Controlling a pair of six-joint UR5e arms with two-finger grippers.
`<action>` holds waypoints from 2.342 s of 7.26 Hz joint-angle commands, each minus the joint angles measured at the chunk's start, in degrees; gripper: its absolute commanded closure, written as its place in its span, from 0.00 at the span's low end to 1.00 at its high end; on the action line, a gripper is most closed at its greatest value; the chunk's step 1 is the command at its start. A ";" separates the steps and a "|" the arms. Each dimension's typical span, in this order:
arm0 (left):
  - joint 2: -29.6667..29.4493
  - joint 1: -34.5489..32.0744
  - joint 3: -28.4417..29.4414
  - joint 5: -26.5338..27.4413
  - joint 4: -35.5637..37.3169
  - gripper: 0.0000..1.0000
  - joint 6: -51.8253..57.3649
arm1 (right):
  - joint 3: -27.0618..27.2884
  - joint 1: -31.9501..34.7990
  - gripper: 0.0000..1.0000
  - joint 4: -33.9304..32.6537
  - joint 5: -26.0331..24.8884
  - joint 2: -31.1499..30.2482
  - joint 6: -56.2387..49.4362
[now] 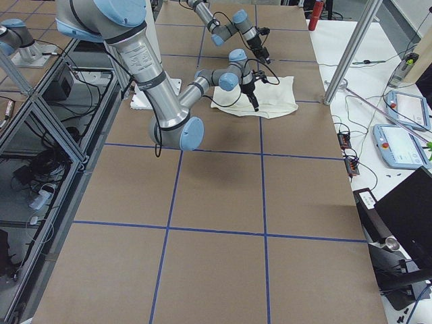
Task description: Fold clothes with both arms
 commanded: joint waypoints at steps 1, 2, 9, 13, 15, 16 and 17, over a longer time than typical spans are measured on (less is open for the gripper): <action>0.18 0.00 -1.36 -0.14 0.00 0.27 0.19 | 5.52 -8.70 0.00 2.73 -7.52 -0.93 22.84; 0.19 0.00 -1.45 -0.14 0.00 0.28 0.28 | 7.65 -14.42 0.03 2.64 -13.85 -1.28 31.83; 0.19 0.00 -1.63 0.12 0.26 0.28 0.45 | 13.47 -22.74 0.23 2.21 -21.03 -9.46 53.19; 0.19 0.00 -1.80 0.12 0.26 0.28 -0.07 | 12.95 -20.80 0.23 2.12 -20.94 -10.68 53.01; 0.19 0.00 -1.98 0.12 0.26 0.28 0.01 | 12.42 -21.24 0.23 2.20 -20.77 -11.39 53.01; 0.10 0.00 -2.07 0.12 0.26 0.28 0.01 | 12.33 -21.24 0.28 2.12 -20.59 -11.22 53.01; 0.18 0.00 -2.07 0.12 0.26 0.28 0.01 | 12.33 -21.07 0.42 2.20 -20.42 -11.21 52.92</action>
